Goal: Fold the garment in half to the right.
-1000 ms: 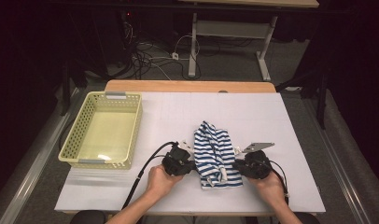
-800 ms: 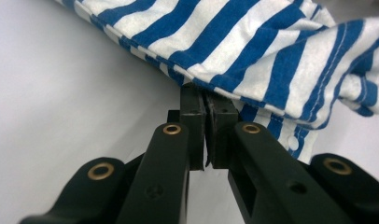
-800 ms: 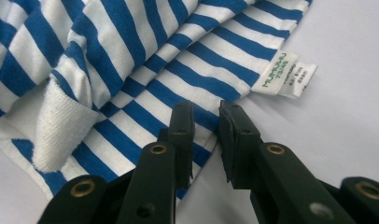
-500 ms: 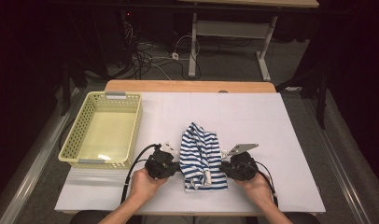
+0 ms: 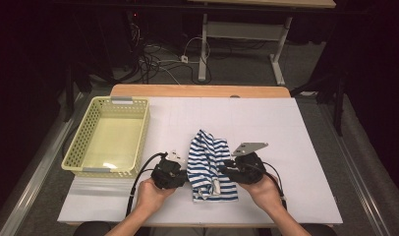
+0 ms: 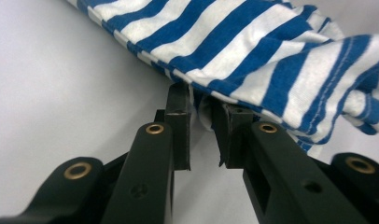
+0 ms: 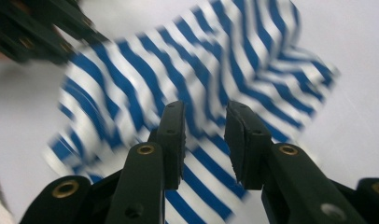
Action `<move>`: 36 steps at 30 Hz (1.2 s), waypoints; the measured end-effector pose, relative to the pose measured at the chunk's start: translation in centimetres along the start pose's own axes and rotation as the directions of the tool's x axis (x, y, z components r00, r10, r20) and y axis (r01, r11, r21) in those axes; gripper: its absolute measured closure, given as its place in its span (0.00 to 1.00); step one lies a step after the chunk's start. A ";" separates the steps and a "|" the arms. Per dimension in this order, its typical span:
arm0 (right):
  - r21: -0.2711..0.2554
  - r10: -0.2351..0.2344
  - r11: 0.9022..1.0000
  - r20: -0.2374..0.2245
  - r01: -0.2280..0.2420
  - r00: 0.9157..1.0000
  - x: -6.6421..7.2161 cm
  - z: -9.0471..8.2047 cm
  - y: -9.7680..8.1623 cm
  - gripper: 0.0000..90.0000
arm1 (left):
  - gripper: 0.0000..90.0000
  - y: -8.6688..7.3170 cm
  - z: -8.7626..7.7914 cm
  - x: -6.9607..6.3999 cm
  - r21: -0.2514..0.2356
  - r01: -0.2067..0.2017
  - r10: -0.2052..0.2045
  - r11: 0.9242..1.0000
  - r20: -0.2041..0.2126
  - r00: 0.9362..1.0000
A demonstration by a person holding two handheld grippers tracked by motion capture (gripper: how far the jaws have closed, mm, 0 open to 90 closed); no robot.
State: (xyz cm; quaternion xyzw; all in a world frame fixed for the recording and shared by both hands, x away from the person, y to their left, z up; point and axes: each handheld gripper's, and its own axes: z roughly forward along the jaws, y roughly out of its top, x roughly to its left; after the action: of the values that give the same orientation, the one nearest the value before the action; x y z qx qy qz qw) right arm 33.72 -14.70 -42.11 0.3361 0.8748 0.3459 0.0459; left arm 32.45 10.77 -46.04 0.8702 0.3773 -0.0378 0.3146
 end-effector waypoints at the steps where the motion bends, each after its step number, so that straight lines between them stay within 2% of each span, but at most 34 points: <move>1: 0.001 -0.011 1.000 -0.007 0.011 1.000 0.3 0.2 0.6 0.77 | 0.81 0.0 0.0 0.0 -0.001 0.000 0.000 1.000 0.000 1.000; 4: 0.012 -0.047 0.999 -0.028 0.047 0.999 1.1 1.2 2.0 0.77 | 0.81 -0.1 0.1 -0.1 0.001 -0.003 0.003 1.000 -0.006 1.000; 6: 0.028 -0.052 0.998 -0.039 0.054 0.998 1.5 2.0 2.6 0.77 | 0.80 0.0 0.1 0.0 0.000 -0.002 0.002 1.000 -0.004 1.000; 12: 0.094 -0.037 0.995 -0.058 0.042 0.998 1.6 4.3 3.0 0.77 | 0.79 0.0 0.3 0.0 0.003 0.000 0.000 1.000 -0.001 1.000; 14: 0.112 -0.034 0.993 -0.064 0.041 0.997 1.6 4.7 2.9 0.82 | 0.78 0.0 0.3 0.0 0.005 0.001 -0.001 1.000 -0.001 1.000; 15: 0.123 -0.030 0.992 -0.067 0.038 0.997 1.6 4.8 2.9 0.88 | 0.78 0.0 0.3 0.0 0.005 0.002 -0.002 1.000 -0.001 1.000; 16: 0.123 -0.030 0.992 -0.067 0.038 0.997 1.6 4.8 2.9 0.88 | 0.77 0.0 0.3 0.0 0.005 0.002 -0.002 1.000 -0.001 1.000; 17: 0.136 -0.039 0.990 -0.073 0.049 0.997 1.6 5.0 2.8 0.99 | 0.76 0.0 0.4 -0.1 0.005 0.001 -0.001 1.000 -0.001 1.000; 21: 0.154 -0.039 0.987 -0.077 0.051 0.996 1.5 5.0 2.6 1.00 | 0.75 0.0 0.4 -0.1 0.005 0.003 -0.003 1.000 -0.002 1.000; 23: 0.135 -0.056 0.989 -0.074 0.066 0.996 1.4 4.8 2.5 1.00 | 0.75 0.0 0.4 -0.1 0.005 0.002 -0.002 1.000 -0.003 1.000; 31: 0.090 -0.041 0.995 -0.048 0.046 0.998 0.6 3.4 1.9 1.00 | 0.76 0.0 0.6 0.0 0.014 0.004 -0.004 1.000 -0.005 1.000; 36: 0.064 -0.002 0.998 -0.027 0.004 1.000 -0.6 2.3 0.6 1.00 | 0.79 0.0 0.8 -0.1 0.024 0.002 -0.002 1.000 -0.003 1.000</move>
State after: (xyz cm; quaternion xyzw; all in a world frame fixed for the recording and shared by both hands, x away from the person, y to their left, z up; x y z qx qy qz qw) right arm 35.23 -13.39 -43.52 0.3314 0.8864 0.3223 0.0241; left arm 32.54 10.22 -46.65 0.8736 0.3781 -0.0415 0.3035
